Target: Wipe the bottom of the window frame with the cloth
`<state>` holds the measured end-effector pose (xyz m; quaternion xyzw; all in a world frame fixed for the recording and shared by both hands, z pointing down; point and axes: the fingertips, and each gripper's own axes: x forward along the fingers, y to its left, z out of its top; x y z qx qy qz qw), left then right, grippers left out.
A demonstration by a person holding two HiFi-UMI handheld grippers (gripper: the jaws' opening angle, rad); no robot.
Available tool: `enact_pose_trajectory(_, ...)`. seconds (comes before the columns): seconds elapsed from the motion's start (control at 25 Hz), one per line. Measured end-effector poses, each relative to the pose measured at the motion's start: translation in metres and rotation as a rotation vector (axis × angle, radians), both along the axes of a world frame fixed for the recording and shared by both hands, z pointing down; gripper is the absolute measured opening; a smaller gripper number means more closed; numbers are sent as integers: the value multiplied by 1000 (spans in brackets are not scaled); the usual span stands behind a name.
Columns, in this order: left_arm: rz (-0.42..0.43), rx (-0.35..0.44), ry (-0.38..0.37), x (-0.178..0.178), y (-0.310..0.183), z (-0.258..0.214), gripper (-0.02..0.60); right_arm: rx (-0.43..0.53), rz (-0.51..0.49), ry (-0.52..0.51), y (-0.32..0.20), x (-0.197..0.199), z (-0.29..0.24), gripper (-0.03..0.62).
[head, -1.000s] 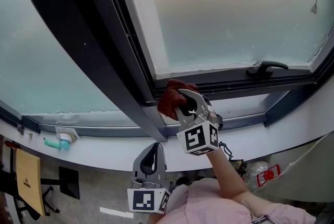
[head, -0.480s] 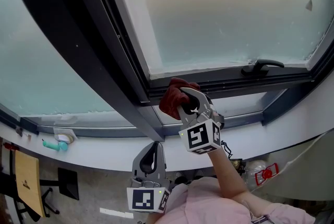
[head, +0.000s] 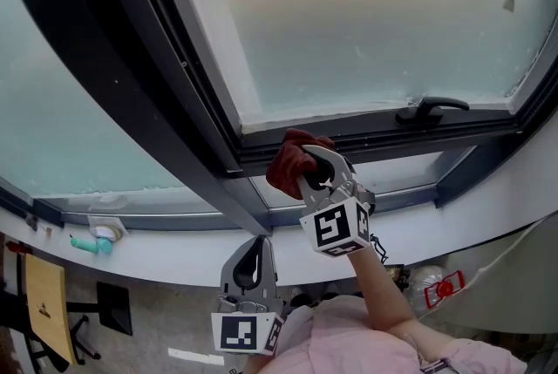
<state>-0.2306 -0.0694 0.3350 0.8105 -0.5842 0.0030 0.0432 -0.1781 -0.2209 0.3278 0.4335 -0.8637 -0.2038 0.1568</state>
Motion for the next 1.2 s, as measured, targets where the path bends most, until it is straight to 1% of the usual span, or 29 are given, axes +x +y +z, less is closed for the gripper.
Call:
enact_pose_trajectory(0.88,50,3,-6,34,-9,-2,-5,-3,26,-11,-4,38,-1,69)
enact_pose_trajectory(1.2,55,4,-5,45,-9,-2,-5,-7,41,-22,-6,54,-1,69)
